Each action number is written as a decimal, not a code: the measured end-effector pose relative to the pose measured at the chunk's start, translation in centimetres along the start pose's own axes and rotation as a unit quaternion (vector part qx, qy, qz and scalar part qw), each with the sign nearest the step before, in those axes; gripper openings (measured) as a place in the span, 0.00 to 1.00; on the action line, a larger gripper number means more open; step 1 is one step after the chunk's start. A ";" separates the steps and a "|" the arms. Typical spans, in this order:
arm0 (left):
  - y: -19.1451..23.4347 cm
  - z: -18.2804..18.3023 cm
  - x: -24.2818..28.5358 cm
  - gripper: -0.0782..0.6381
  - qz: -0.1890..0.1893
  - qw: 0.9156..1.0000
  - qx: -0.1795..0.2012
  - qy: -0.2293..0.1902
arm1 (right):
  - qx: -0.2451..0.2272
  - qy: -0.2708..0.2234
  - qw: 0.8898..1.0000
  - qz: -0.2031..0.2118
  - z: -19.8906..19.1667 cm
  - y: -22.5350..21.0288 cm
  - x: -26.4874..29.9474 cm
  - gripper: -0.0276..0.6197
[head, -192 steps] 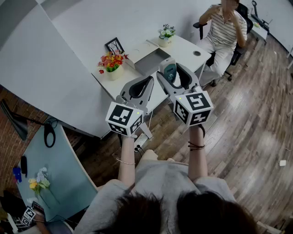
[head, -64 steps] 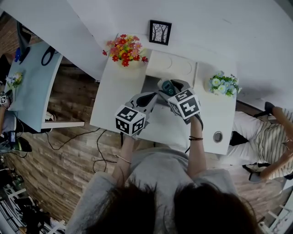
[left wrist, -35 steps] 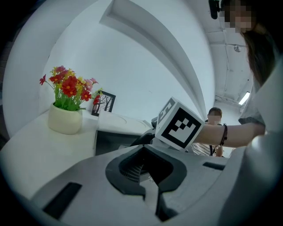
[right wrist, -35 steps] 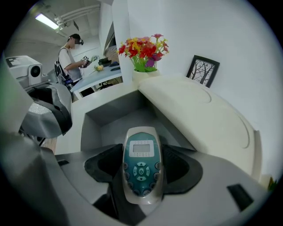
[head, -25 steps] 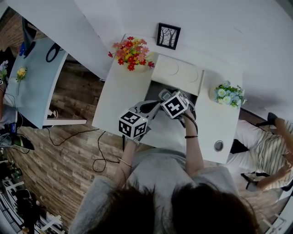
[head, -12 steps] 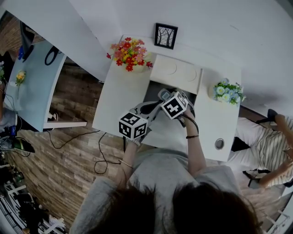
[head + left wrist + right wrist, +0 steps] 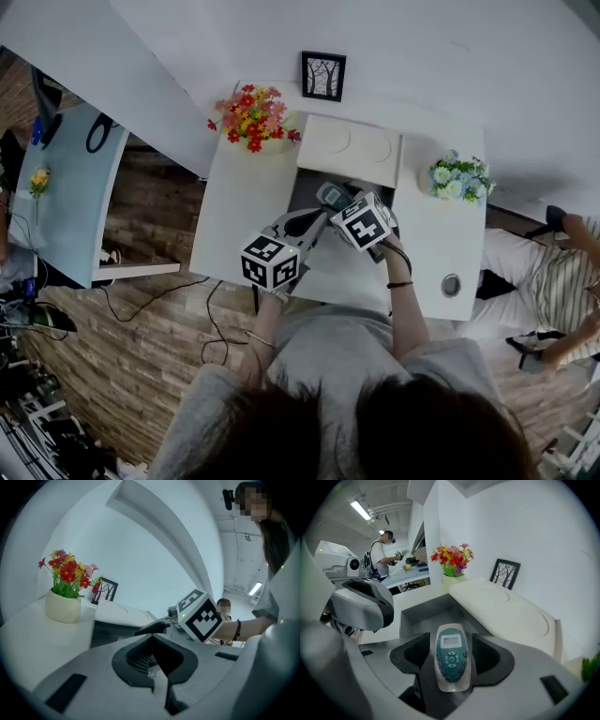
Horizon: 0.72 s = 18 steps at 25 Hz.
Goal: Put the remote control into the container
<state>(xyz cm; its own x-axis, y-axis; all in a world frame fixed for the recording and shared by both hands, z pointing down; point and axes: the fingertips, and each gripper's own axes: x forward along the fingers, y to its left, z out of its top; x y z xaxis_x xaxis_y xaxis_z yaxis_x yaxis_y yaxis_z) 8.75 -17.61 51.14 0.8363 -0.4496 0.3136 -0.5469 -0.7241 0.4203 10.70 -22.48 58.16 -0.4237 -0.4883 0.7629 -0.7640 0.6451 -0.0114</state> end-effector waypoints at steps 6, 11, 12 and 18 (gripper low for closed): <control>-0.3 0.6 -0.4 0.11 0.001 1.000 0.011 -0.016 | 0.013 -0.038 0.999 -0.014 0.1 0.1 -1.5 0.31; -0.8 1.3 -0.7 0.11 0.000 0.999 0.026 -0.026 | 0.027 -0.090 0.995 -0.017 1.4 0.9 -3.4 0.10; -1.0 1.5 -0.7 0.11 0.000 0.999 0.030 -0.028 | 0.027 -0.104 0.994 -0.017 1.8 1.0 -4.0 0.08; -2.1 3.1 -1.0 0.11 0.001 0.997 0.065 -0.040 | 0.055 -0.180 0.982 -0.012 3.7 1.5 -7.9 0.05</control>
<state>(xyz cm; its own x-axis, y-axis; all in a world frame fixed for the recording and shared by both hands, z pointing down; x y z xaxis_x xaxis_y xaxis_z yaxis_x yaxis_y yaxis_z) 9.23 -17.25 47.33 0.8386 -0.4878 0.2424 -0.5431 -0.7826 0.3043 11.11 -19.88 49.71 -0.5350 -0.6915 0.4854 -0.8153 0.5732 -0.0820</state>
